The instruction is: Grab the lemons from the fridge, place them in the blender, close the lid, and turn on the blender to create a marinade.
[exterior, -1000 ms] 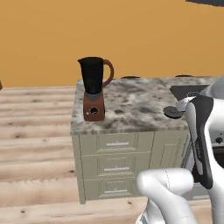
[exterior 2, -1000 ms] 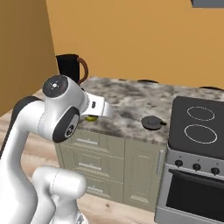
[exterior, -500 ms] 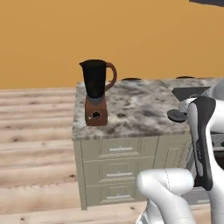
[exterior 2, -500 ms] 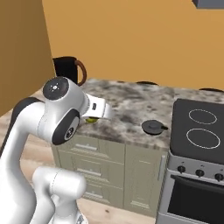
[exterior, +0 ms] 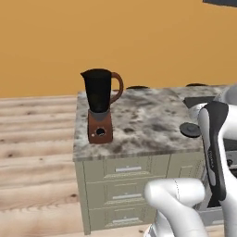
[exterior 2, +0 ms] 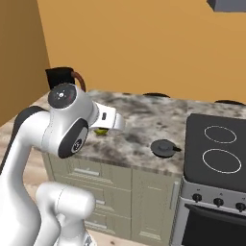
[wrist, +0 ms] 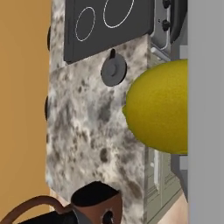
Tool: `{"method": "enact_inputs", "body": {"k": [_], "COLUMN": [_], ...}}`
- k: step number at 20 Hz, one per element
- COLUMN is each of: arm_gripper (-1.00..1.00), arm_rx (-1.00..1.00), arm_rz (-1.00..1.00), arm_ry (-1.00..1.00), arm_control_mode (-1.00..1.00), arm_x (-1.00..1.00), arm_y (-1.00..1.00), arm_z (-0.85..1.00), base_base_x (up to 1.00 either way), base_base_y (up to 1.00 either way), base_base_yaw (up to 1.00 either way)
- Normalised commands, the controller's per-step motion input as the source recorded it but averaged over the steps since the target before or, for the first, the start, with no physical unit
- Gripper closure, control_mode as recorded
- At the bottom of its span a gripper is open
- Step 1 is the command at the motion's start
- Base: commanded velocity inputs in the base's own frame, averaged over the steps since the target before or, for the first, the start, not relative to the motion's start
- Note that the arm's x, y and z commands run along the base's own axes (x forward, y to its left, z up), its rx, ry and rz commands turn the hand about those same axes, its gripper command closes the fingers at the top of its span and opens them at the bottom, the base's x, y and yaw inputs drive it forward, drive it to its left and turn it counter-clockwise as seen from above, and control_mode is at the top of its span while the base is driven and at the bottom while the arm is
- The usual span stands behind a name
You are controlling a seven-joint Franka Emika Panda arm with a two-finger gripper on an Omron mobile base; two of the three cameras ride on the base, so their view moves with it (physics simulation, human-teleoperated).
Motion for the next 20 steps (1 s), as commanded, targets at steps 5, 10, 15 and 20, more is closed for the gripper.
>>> {"method": "enact_inputs", "body": {"k": [5, 10, 15, 20], "arm_gripper": [1.0, 1.0, 1.0, 1.0], "arm_rx": [0.0, 0.0, 0.0, 0.0], "arm_rz": [0.0, 0.0, 0.0, 0.0], "arm_ry": [0.0, 0.0, 0.0, 0.0], "arm_control_mode": [1.0, 1.0, 1.0, 1.0], "arm_x": [0.0, 0.0, 0.0, 0.0], "arm_y": [0.0, 0.0, 0.0, 0.0], "arm_z": [0.0, 0.0, 0.0, 0.0], "base_base_x": [0.48, 0.37, 0.37, 0.38], "base_base_y": [0.24, 0.11, 0.01, 0.0], "base_base_yaw": [-0.06, -0.03, 0.0, 0.0]}}
